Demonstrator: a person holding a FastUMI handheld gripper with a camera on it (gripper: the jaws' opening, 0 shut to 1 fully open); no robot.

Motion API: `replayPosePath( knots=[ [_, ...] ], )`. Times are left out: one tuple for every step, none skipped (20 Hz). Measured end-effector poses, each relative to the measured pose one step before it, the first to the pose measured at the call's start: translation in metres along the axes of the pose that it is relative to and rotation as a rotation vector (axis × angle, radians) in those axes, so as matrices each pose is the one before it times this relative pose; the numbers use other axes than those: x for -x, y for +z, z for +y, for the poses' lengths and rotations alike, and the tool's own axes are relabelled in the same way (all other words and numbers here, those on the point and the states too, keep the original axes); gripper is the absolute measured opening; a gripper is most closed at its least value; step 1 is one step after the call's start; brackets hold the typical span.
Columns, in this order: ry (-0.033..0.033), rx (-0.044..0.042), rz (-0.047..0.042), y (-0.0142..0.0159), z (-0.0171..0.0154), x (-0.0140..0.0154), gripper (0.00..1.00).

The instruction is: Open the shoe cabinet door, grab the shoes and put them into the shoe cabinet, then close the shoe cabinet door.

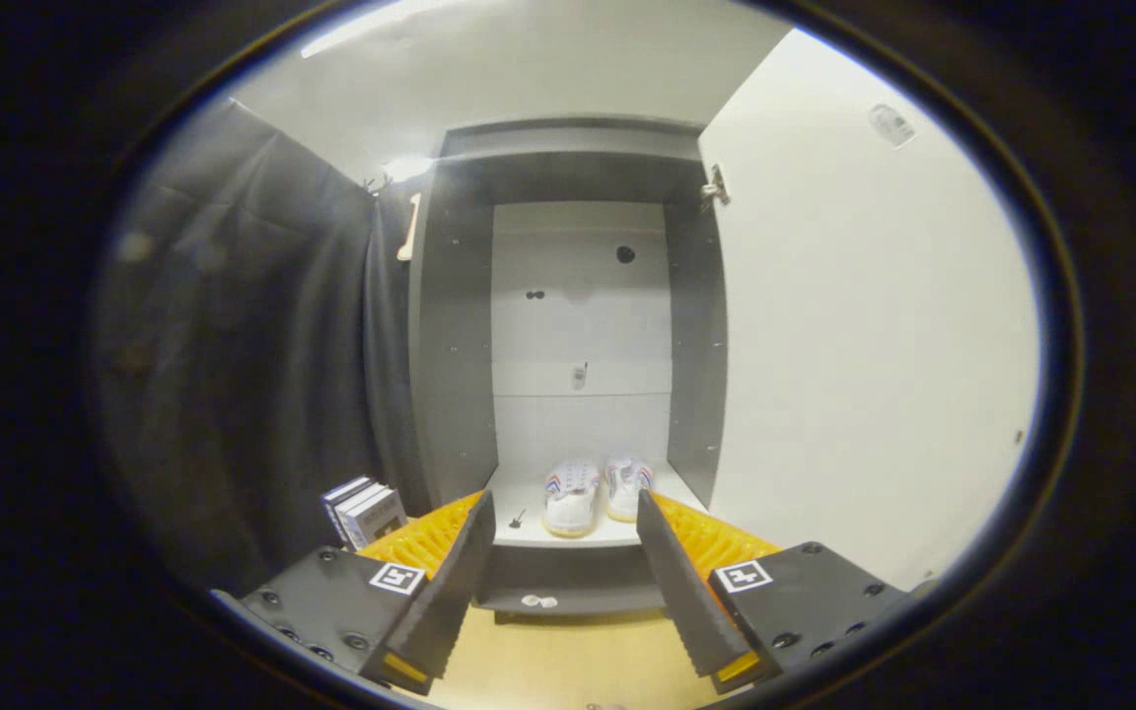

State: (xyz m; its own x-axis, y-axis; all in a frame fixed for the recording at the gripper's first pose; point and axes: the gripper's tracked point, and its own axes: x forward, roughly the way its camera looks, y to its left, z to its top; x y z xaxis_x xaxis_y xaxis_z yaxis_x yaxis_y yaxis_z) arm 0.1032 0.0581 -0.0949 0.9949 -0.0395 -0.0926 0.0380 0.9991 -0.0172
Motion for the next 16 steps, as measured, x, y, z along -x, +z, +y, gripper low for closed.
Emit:
replayPosePath(
  knots=[
    [-0.01581, 0.00033, -0.00675, 0.00203, -0.00499, 0.01984, 0.9],
    [-0.01821, 0.002, -0.00269, 0.00119, -0.00709, 0.01969, 0.91],
    [-0.02072, 0.00211, -0.0027, 0.00188, -0.00854, 0.01636, 0.91],
    [-0.02277, -0.00061, 0.00005, 0.00107, -0.0116, 0.01482, 0.91],
    [-0.02172, -0.00535, 0.00208, 0.00149, -0.01216, 0.00953, 0.91],
    [-0.02852, -0.01185, -0.00064, 0.00528, -0.01703, 0.01068, 0.91],
    [-0.01852, -0.00888, 0.00014, 0.00334, -0.01216, 0.00645, 0.91],
    [-0.02156, -0.00995, 0.00005, 0.00417, -0.0159, 0.00812, 0.91],
    [-0.01906, -0.00789, -0.00139, 0.00384, -0.0159, 0.00859, 0.91],
    [-0.01639, -0.00329, -0.0048, 0.00373, -0.01545, 0.00835, 0.91],
    [-0.0208, 0.00113, -0.00834, 0.00484, -0.01874, 0.00567, 0.91],
    [-0.01992, 0.00431, -0.00217, 0.00247, -0.02004, 0.00438, 0.91],
    [-0.01726, 0.007, 0.00113, 0.00319, -0.01953, 0.00409, 0.91],
    [-0.01348, 0.01062, 0.00043, 0.00376, -0.01971, 0.00195, 0.91],
    [-0.01134, 0.00961, 0.0009, 0.00337, -0.02006, -0.00067, 0.91],
    [-0.00917, 0.0044, -0.00024, 0.00322, -0.0197, -0.00273, 0.91]
  ],
)
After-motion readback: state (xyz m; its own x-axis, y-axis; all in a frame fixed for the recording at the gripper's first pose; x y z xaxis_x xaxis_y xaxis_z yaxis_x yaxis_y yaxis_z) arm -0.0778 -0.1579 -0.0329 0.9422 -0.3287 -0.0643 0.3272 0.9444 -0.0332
